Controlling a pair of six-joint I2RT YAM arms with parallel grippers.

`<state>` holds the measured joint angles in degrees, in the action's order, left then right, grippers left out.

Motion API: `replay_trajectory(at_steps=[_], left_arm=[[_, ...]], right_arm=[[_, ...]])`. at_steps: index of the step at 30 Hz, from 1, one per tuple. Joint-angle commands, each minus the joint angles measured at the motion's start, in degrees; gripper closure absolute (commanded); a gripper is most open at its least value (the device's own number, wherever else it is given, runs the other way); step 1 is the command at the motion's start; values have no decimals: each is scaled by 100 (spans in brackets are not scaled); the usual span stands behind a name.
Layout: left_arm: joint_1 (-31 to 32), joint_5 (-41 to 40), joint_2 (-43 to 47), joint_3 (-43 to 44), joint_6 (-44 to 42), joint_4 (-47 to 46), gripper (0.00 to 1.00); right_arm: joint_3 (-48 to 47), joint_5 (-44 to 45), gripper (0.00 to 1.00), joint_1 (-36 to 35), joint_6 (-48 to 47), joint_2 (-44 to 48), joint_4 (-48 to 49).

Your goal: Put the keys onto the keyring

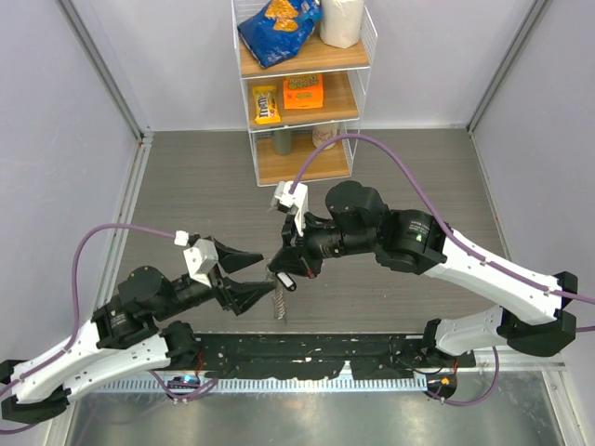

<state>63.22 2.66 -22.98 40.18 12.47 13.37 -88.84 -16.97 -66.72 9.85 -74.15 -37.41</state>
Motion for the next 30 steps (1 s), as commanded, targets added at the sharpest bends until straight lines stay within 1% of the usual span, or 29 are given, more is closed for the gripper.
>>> replay_trajectory(at_steps=[1, 6, 8, 18, 22, 25, 28, 30], left_arm=[[-11, 218, 31, -11, -227, -405, 33], [-3, 349, 48, -28, -306, -510, 44], [-3, 394, 66, -19, -324, -537, 51], [-12, 578, 39, -46, -359, -677, 66], [-11, 709, 101, -63, -377, -765, 66], [-3, 877, 171, -81, -386, -809, 62], [-3, 1061, 206, -98, -386, -862, 56], [-3, 1140, 198, -107, -386, -871, 54]], right_arm=[[-292, -271, 94, -52, 70, 146, 225], [-275, -377, 95, -52, 61, 146, 243], [-283, -395, 95, -52, 61, 138, 243], [-266, -482, 95, -78, 44, 129, 252], [-257, -579, 95, -78, 0, 129, 190], [-231, -675, 94, -78, -9, 138, 190], [-222, -763, 95, -78, -9, 146, 199], [-222, -807, 94, -78, 0, 155, 208]])
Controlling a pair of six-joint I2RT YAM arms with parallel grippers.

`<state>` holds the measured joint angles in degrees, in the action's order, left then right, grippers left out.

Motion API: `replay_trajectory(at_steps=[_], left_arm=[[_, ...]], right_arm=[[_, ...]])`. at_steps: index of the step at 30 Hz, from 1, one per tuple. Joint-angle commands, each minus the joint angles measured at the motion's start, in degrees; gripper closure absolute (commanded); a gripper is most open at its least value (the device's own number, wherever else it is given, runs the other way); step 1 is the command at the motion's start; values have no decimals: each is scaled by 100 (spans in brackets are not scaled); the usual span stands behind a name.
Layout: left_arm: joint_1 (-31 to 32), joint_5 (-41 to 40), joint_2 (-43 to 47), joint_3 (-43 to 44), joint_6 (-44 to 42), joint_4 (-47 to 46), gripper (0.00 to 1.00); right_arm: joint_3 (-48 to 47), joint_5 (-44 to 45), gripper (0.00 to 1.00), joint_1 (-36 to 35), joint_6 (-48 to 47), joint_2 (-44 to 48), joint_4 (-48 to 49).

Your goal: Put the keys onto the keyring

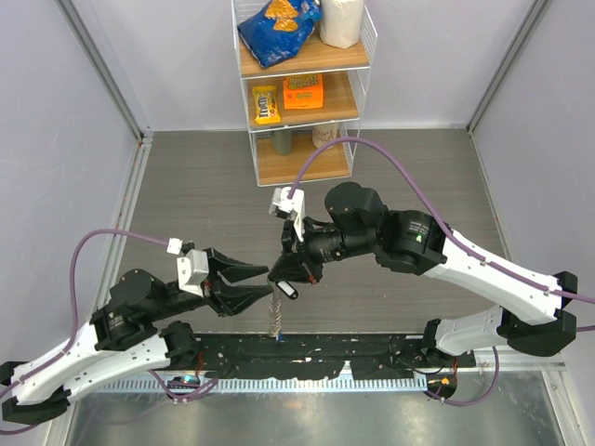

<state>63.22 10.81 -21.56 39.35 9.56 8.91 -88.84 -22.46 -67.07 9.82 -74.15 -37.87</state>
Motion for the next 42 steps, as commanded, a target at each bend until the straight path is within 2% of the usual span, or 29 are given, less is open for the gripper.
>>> replay_trajectory(at_steps=[1, 16, 17, 21, 28, 42], left_arm=[[-3, 360, 64, -24, -104, -434, 53], [-3, 431, 82, -103, -104, -407, 54], [-11, 413, 91, -103, -112, -381, 54], [-3, 334, 126, -86, -165, -258, 68], [-11, 281, 231, -68, -209, -100, 71], [-11, 237, 258, -68, -227, -100, 72]], right_arm=[[-222, -285, 95, -43, 2, 155, 262], [-222, -303, 94, -69, 55, 190, 306], [-222, -294, 94, -70, 55, 199, 306], [-231, -250, 95, -61, 81, 217, 315], [-231, -242, 95, -78, 90, 226, 315], [-266, -233, 95, -113, 125, 182, 341]])
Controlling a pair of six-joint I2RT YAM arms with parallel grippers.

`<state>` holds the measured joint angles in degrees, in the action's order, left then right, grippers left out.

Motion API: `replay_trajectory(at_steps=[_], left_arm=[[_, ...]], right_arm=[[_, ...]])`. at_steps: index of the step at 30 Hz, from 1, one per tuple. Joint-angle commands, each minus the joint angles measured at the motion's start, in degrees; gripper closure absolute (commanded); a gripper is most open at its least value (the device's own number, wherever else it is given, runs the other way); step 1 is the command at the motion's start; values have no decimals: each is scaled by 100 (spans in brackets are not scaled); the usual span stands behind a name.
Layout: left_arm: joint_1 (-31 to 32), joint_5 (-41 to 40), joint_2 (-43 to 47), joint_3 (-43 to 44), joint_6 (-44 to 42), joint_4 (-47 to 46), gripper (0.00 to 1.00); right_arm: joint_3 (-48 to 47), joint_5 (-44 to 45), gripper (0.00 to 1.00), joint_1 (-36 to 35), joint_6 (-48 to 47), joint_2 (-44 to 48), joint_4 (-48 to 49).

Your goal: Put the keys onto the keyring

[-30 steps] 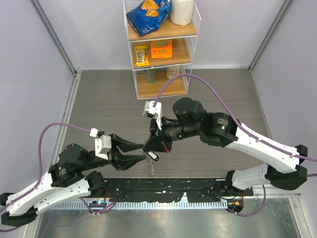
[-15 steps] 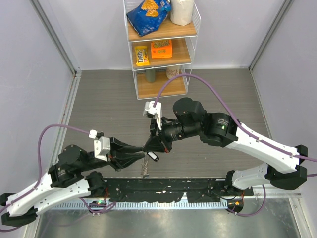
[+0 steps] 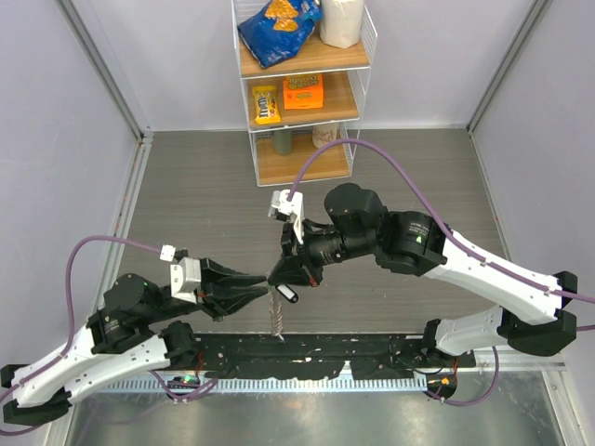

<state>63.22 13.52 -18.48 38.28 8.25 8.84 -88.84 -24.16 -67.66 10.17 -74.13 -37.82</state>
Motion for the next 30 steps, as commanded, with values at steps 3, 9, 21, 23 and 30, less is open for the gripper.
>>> replay_trajectory(at_steps=[3, 9, 21, 23, 30], left_arm=[[-3, -33, -94, 21, -87, -102, 73], [-11, -25, -156, -14, -17, -198, 74], [-3, -253, -332, -22, 71, -251, 80], [-3, -288, -323, -40, 63, -251, 80], [-3, -359, -340, -40, 54, -225, 82]], right_arm=[[-266, -36, 95, -54, 81, 162, 337], [-283, 52, 94, -72, 99, 127, 337], [-266, 149, 95, -116, 151, 118, 390], [-266, 166, 95, -134, 143, 118, 390], [-248, 149, 94, -169, 169, 118, 425]])
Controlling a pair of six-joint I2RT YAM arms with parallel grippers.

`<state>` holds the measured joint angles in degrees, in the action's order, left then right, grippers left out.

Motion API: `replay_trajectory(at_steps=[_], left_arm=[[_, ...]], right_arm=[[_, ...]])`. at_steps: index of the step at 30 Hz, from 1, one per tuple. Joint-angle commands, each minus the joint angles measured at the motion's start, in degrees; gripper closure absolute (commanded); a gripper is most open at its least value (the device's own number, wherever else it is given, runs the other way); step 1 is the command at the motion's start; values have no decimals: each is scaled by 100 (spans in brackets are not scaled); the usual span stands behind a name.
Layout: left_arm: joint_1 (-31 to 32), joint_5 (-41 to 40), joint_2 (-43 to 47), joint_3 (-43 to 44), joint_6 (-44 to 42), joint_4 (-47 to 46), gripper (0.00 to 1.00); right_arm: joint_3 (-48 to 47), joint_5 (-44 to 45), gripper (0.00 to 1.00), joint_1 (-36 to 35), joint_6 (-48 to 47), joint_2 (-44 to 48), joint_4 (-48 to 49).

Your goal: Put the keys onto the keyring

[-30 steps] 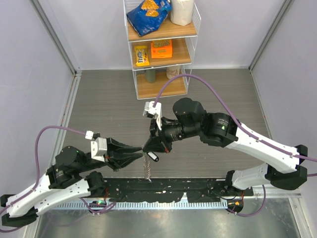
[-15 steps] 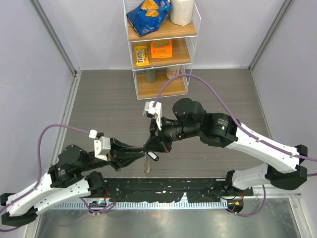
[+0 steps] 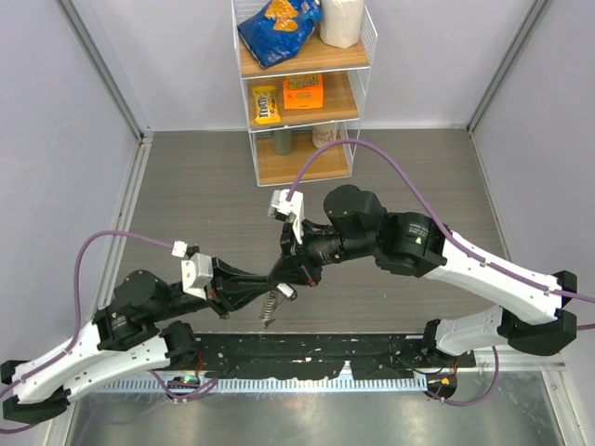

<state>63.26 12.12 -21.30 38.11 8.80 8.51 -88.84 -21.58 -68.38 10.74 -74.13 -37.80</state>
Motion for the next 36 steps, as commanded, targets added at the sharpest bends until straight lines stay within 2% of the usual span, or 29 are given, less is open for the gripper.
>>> replay_trajectory(at_steps=[1, 3, 5, 12, 26, 36], left_arm=[[-16, -201, -67, -23, -1, -192, 83], [-7, -166, -102, -23, -1, -201, 85], [-7, -131, -129, -14, -1, -218, 100], [-7, -43, -68, 21, -45, -210, 100], [-7, -69, 346, 56, 17, -210, 100], [-7, -87, 609, -198, 236, -780, 100]], right_arm=[[-248, -127, 94, -97, 104, 127, 423], [-239, -136, 94, -105, 112, 127, 449], [-239, -136, 95, -123, 121, 118, 440], [-117, -83, 95, -132, 130, 258, 449], [964, 14, 94, -132, 323, 1058, 809], [1676, -329, 94, -132, 648, 1155, 1749]])
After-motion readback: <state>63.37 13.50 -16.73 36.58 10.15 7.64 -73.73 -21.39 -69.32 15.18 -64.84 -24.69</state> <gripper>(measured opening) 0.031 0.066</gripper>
